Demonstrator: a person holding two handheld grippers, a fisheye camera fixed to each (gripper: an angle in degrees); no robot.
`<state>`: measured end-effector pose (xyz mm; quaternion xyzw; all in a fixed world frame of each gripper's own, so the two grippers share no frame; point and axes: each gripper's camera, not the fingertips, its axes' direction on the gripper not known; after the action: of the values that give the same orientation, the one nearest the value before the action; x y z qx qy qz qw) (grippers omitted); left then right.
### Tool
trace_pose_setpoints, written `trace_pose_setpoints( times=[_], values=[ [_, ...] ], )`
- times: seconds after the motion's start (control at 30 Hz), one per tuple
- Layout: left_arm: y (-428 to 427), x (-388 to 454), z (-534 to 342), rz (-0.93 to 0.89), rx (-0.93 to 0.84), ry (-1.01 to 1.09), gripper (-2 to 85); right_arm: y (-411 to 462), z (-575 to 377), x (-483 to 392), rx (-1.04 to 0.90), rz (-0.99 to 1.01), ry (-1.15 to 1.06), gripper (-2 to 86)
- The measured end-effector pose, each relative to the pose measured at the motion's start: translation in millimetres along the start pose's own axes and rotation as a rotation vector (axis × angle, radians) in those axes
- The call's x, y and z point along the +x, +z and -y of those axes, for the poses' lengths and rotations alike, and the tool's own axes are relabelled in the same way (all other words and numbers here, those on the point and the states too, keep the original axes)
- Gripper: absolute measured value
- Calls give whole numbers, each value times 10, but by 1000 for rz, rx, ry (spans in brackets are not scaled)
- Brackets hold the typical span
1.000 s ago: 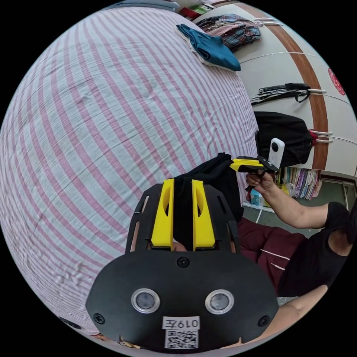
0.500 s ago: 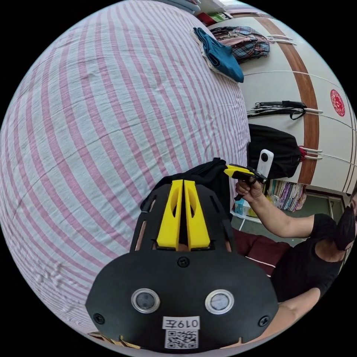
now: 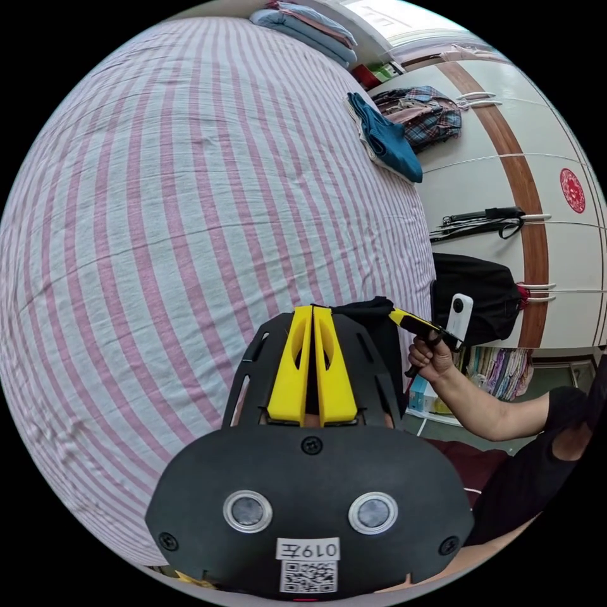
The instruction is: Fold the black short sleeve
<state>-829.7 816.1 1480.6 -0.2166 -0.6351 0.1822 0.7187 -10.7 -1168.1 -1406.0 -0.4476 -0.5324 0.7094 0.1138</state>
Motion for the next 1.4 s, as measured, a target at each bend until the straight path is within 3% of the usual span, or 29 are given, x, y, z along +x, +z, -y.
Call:
trace_pose_setpoints(
  times=[0.23,0.5,0.73,0.83,1.0,1.13,1.4],
  values=[
    [150,50,-79,32,-17,-124,8,9,-51,113,10,44,136,-4],
    [-112,292,-111,-30,-29,-40,9,-77,62,-99,-45,-7,43,28],
    [-598,540,-297,-115,98,-9,9,-240,92,-177,-55,36,22,56],
    [-550,833,-415,-164,21,78,8,-294,130,-248,-61,17,-1,61],
    [-383,1148,-567,-115,-78,121,8,-340,203,-291,-58,9,-1,46],
    [-545,1183,-612,-116,-11,57,8,-396,228,-307,-52,-26,-3,3],
    [-953,1329,-756,-9,-1,4,7,-489,225,-301,-20,-69,9,-3]
  ],
)
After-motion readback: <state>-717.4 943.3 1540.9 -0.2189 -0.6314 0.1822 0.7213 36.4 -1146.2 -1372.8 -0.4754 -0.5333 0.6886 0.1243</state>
